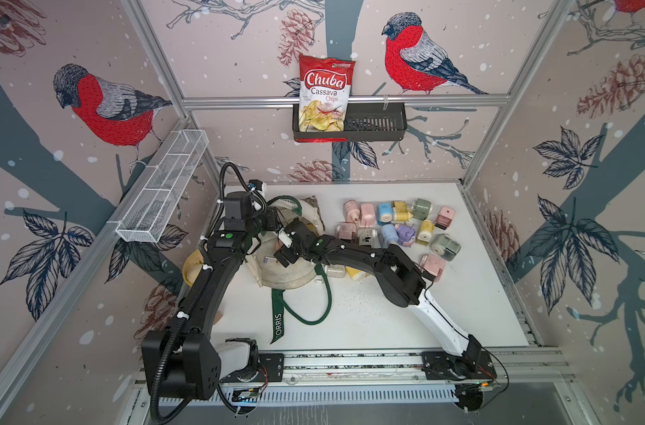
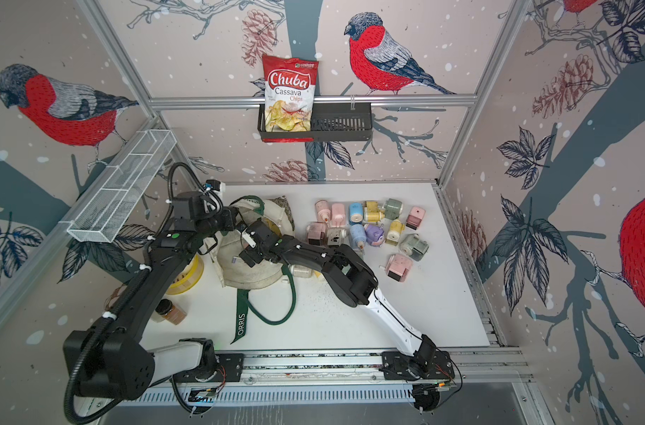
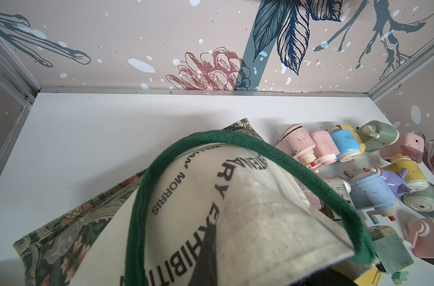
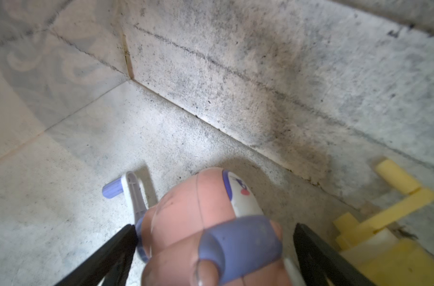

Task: Take out the pencil sharpeners from the tote bags
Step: Pick up the pencil sharpener from the canvas bag.

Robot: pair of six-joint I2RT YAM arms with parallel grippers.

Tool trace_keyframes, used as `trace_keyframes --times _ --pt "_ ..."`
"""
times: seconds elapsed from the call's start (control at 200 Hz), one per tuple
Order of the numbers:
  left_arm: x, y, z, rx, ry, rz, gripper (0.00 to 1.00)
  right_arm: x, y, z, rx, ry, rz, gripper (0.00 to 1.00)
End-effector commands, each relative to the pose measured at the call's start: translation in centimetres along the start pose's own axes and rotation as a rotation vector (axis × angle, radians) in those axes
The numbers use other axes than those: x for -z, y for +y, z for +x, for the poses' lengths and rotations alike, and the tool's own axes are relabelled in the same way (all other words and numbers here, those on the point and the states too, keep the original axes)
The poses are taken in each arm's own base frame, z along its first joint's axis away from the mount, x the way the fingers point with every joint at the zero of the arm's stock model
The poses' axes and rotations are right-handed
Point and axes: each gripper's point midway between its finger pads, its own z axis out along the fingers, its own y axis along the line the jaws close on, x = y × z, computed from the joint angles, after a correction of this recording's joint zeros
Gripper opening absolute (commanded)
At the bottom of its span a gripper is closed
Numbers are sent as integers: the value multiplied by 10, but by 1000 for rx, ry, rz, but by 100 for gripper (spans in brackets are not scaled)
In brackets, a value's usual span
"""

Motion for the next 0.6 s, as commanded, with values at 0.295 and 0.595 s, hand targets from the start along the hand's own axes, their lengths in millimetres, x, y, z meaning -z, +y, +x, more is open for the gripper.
trace_keyframes --times 0.295,0.595 --pt "0 -2 -12 1 -47 15 0 4 21 32 4 106 -115 99" --pt "0 -2 -12 2 -45 14 0 9 22 31 -3 94 -116 98"
